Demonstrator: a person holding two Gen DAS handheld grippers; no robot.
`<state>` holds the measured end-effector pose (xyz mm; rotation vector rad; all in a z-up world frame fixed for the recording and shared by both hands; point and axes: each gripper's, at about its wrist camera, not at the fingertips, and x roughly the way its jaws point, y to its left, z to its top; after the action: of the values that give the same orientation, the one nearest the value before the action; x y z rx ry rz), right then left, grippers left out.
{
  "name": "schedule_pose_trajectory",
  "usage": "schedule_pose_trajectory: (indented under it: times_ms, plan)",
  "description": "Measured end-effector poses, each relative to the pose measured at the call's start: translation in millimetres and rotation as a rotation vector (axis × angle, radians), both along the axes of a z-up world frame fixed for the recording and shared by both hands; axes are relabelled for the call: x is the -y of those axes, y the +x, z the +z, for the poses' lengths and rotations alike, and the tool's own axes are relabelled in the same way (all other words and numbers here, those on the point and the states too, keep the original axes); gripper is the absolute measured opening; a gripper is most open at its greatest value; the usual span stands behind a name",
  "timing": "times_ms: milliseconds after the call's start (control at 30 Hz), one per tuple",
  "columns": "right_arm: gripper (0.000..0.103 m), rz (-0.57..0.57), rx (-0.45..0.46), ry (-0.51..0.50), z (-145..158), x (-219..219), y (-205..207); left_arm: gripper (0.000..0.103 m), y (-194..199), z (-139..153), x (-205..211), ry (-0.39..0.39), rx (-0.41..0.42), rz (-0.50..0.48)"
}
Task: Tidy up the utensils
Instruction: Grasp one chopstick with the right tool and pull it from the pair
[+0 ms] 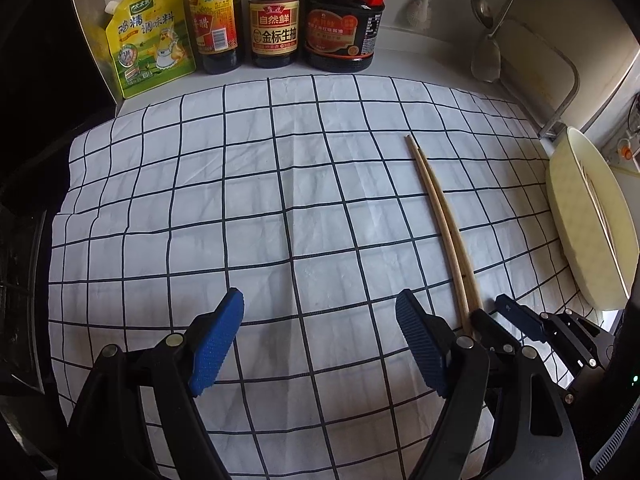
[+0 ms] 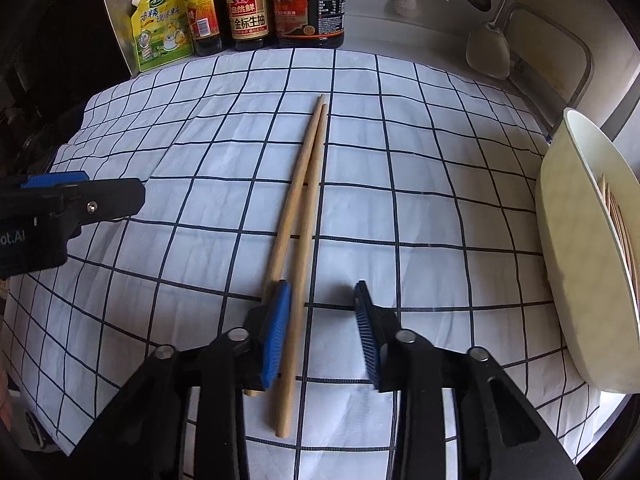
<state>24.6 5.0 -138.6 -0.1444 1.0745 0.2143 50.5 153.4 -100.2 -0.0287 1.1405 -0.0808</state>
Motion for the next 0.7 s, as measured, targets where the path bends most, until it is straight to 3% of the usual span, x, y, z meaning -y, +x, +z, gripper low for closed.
schedule_pose_trajectory:
  times_ms: [67,700]
  plan:
    - [0.007,0.012,-0.001,0.003,0,0,0,0.077,2,-1,3,0.002,0.002,-0.005]
    - [0.007,-0.128,-0.028,0.084,1,64,2,0.077,19,-20,63,0.003,-0.007,-0.099]
